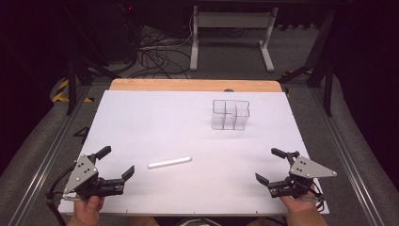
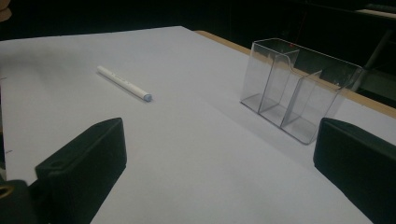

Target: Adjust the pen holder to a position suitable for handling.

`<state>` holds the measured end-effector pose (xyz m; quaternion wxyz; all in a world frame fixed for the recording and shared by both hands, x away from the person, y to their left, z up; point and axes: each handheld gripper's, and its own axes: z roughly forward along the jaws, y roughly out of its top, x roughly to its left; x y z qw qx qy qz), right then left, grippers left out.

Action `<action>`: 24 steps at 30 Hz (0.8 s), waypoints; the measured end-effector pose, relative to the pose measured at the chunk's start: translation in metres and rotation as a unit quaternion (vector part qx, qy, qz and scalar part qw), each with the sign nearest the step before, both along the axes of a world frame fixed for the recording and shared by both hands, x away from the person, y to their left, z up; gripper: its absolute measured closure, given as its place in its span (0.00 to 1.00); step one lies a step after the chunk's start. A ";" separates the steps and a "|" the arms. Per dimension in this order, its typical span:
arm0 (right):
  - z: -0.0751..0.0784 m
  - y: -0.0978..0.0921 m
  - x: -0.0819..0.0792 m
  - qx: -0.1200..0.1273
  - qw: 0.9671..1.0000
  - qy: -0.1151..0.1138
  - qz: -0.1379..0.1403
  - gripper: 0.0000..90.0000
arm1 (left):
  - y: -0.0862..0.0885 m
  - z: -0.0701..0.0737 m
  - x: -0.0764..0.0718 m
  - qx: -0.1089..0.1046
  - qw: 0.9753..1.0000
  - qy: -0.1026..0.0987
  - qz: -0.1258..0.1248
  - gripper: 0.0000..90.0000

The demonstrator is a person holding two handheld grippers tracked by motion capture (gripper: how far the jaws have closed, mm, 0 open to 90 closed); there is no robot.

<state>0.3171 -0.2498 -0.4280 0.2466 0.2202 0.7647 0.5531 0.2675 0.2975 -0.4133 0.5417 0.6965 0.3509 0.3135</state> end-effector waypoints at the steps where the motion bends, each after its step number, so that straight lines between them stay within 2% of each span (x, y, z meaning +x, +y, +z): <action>1: 0.000 0.000 0.000 -0.002 1.000 0.000 0.000 0.04 | 0.000 0.000 0.000 0.000 1.000 0.000 0.000 0.03; 6: 0.001 0.001 0.001 -0.010 1.000 -0.002 -0.002 0.04 | -0.001 0.000 -0.001 0.007 1.000 -0.003 0.001 0.03; 13: 0.004 0.000 0.003 -0.010 1.000 0.001 -0.006 0.03 | -0.001 -0.001 0.001 0.007 1.000 0.000 0.001 0.03; 14: 0.006 0.000 0.005 -0.012 1.000 0.011 -0.006 0.03 | -0.002 -0.001 0.001 0.008 1.000 0.000 0.001 0.03; 17: 0.009 0.000 0.008 -0.011 1.000 0.014 -0.006 0.03 | -0.002 0.000 0.000 0.011 1.000 -0.001 0.000 0.03; 24: 0.019 0.004 0.014 -0.028 1.000 0.012 -0.004 0.02 | 0.000 0.000 0.000 0.008 1.000 -0.001 0.002 0.03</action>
